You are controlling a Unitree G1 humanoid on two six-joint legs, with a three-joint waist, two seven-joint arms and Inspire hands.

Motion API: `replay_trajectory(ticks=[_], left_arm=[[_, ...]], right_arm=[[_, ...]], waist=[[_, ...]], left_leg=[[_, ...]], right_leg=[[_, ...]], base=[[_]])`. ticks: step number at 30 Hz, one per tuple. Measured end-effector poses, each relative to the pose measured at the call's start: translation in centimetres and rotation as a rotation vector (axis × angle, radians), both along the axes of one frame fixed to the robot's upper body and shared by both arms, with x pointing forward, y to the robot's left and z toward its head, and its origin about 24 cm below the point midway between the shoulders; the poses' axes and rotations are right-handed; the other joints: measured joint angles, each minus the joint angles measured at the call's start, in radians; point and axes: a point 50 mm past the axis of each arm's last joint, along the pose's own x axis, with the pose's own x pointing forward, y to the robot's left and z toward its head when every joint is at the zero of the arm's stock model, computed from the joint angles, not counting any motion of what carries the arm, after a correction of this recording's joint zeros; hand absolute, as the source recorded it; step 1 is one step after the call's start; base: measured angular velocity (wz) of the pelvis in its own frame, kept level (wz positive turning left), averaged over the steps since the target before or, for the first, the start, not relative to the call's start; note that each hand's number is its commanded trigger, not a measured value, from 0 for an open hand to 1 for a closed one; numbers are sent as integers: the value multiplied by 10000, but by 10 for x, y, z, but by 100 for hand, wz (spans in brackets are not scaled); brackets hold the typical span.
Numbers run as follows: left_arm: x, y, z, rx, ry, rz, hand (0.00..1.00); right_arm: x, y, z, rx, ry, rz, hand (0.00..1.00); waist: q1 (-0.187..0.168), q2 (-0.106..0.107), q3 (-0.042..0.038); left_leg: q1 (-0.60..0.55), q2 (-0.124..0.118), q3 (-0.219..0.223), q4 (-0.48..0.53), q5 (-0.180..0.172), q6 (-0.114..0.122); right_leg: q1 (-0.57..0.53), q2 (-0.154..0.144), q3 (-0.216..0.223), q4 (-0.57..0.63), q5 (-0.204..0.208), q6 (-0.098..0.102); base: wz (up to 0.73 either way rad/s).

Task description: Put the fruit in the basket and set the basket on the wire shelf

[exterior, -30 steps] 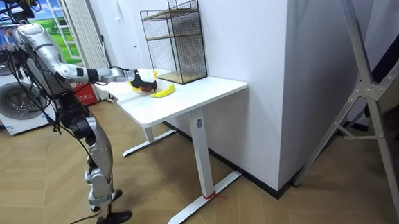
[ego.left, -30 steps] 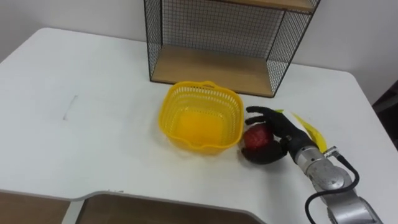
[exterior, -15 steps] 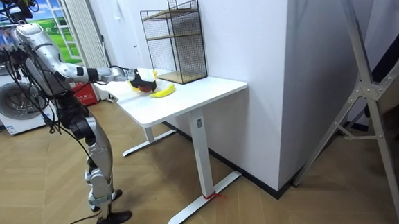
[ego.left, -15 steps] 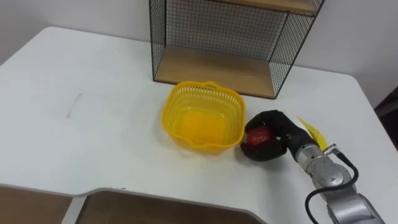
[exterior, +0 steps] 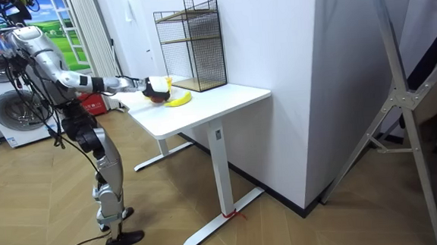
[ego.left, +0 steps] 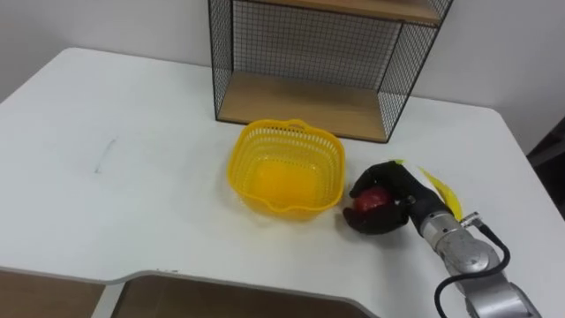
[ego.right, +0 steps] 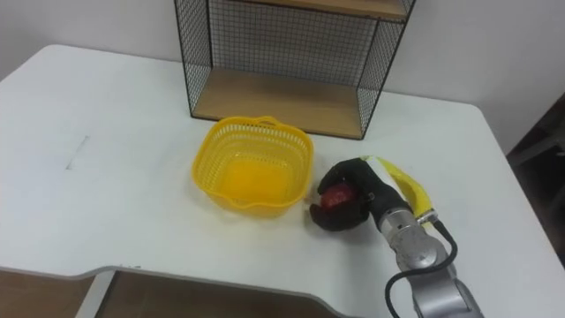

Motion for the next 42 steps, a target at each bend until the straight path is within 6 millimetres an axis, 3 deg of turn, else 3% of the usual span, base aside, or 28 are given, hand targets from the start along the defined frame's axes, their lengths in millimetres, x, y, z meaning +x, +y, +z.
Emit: replay_trajectory(ticks=[8, 13, 17, 25, 38, 42], left_arm=[[-4, 5, 1, 117, -23, 405, 0], [-6, 4, 1, 91, 29, 424, 0], [-9, -2, -1, -60, 65, 480, 0], [-21, -5, -1, -116, 347, 523, 0], [-18, -4, -1, -59, 216, 589, 0], [-15, -4, -1, -15, 223, 391, 0]], right_arm=[[-16, -17, -8, 3350, 312, -2099, 100], [-21, -24, -11, 4944, 442, -3090, 100], [-17, -32, 0, 6630, -245, -3974, 100], [-10, -35, 18, 7727, -1155, -4530, 100], [17, -11, 94, 7810, -3914, -2665, 100], [21, -4, 113, 6757, -4666, -1995, 100]], waist=[[-270, 173, 68], [-291, 261, 54], [-350, 355, 3], [-482, 433, 16], [-358, 281, 43], [-263, 227, 59]], left_leg=[[86, 6, 41, -41, -1, 1], [135, 27, 221, -102, 1, -2], [134, 13, 253, -119, 1, 1], [194, 32, 365, -183, 2, 2], [20, 29, 373, -156, 8, 6], [25, 31, 382, -159, 9, 5]], right_leg=[[68, 9, 0, -9, -1, 2], [35, 35, 137, -13, -1, 3], [-51, 40, 305, -1, 17, 24], [-84, 48, 359, 24, 17, 23], [-254, 38, 342, 20, 16, 24], [-249, 39, 349, 17, 16, 24]], base=[[0], [-8], [-10], [-4], [0], [0]])
